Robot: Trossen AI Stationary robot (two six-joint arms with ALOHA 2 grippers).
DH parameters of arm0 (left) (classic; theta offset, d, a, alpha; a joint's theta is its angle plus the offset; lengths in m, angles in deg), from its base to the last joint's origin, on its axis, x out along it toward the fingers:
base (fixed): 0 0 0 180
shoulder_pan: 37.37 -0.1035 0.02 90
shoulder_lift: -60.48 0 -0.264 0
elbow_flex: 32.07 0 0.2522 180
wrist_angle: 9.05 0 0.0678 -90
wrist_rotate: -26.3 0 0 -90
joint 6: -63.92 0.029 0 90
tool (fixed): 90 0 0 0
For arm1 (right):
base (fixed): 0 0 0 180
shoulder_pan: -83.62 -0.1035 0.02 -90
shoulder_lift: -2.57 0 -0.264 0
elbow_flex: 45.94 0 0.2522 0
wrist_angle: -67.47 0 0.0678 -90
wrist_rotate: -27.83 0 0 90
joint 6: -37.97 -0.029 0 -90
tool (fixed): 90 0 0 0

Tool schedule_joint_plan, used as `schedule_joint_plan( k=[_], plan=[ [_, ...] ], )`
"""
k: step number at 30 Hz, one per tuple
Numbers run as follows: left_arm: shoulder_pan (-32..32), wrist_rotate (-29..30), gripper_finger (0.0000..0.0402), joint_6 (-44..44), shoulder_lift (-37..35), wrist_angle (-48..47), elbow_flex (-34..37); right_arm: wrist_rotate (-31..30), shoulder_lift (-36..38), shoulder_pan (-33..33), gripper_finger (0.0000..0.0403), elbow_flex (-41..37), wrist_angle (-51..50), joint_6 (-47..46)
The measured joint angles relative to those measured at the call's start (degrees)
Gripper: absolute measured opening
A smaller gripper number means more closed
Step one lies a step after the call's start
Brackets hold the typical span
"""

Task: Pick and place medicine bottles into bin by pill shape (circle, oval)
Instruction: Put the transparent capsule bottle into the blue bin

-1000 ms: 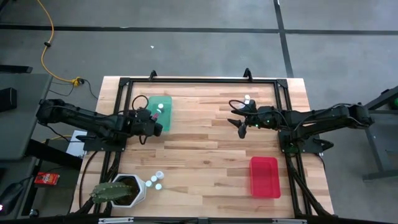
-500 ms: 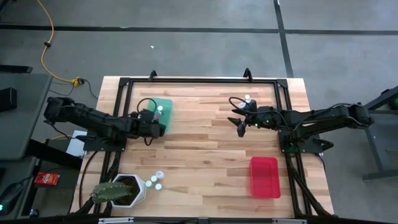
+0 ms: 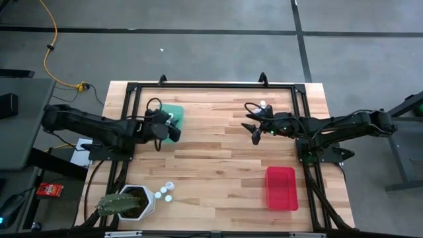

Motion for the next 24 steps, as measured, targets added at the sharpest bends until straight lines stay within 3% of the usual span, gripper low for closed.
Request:
schedule_joint_plan(
  k=[6,16,24],
  plan=[
    [0.28,-1.85,0.0182,11.2,-2.36,10.97,-0.45,-0.01,0.0,0.15,0.0222,0.0,2.85,3.65],
    [0.63,-4.74,0.0182,20.54,-2.4,20.35,-0.45,-2.43,0.0,0.16,0.0222,0.0,10.45,7.92],
    [0.67,-7.96,0.0182,33.39,-2.42,28.82,-0.45,-2.45,0.0,0.17,0.0222,0.09,15.88,13.15]
  ],
)
